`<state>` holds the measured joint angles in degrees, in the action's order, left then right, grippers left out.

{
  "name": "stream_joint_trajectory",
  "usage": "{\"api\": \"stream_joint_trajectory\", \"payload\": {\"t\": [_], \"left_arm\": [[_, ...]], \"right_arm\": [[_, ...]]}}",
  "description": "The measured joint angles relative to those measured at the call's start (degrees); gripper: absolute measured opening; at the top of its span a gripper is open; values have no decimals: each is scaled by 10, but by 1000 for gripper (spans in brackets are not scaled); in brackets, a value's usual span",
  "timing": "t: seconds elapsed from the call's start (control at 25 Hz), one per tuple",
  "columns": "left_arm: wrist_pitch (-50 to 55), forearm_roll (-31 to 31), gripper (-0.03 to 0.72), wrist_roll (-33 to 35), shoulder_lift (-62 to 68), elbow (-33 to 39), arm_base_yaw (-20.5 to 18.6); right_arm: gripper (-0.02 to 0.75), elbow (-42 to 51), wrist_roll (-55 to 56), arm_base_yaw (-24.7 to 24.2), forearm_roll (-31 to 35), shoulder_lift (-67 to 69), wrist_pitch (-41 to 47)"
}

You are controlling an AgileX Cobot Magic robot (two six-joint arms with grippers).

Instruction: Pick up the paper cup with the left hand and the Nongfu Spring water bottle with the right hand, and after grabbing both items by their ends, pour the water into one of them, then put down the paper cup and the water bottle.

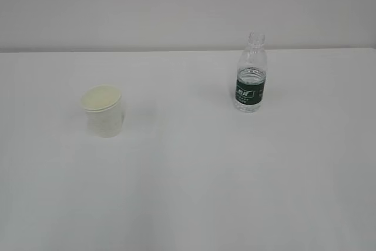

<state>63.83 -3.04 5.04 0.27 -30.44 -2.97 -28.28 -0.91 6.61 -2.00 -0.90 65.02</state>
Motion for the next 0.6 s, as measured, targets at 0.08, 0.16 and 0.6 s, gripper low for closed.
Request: {"api": "stream_joint_trajectory", "payload": {"t": [0.08,0.16,0.6], "left_arm": [[0,0,567,0,0,0,0],[0,0,567,0,0,0,0],[0,0,567,0,0,0,0]], "right_arm": [[375,0,0,0,0,0,0],[375,0,0,0,0,0,0],[374,0,0,0,0,0,0]]}}
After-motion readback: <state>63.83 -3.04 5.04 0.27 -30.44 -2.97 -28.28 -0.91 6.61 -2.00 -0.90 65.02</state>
